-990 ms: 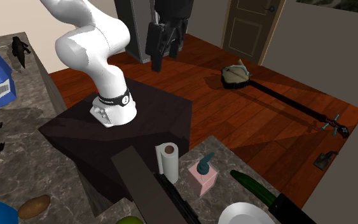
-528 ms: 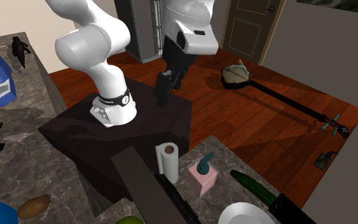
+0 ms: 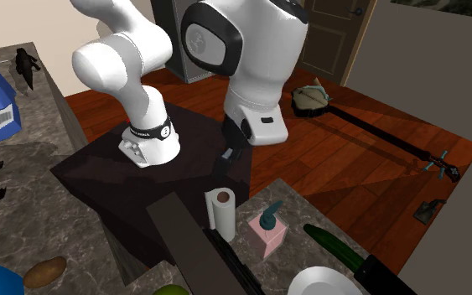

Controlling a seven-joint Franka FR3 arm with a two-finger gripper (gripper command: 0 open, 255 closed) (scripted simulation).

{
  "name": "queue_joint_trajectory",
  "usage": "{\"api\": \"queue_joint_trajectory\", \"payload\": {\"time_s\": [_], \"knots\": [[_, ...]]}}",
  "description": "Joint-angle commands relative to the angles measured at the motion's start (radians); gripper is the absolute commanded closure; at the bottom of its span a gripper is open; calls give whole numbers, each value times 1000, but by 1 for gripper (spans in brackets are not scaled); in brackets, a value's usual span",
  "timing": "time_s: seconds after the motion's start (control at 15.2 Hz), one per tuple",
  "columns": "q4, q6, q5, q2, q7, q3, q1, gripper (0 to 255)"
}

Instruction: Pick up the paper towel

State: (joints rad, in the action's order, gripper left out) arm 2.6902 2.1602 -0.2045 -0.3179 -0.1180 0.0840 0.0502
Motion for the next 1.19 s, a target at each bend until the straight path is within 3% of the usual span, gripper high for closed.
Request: {"api": "queue_joint_trajectory", "payload": {"time_s": [0.0,0.26,0.86,0.92,1.12], "knots": [[2,81,-15,84,-3,12,10,0],[-16,219,-39,253,-2,27,24,0],[-13,341,-58,373,23,31,27,0],[-15,339,-57,374,22,31,28,255],[-14,340,-58,373,21,31,28,255]]}}
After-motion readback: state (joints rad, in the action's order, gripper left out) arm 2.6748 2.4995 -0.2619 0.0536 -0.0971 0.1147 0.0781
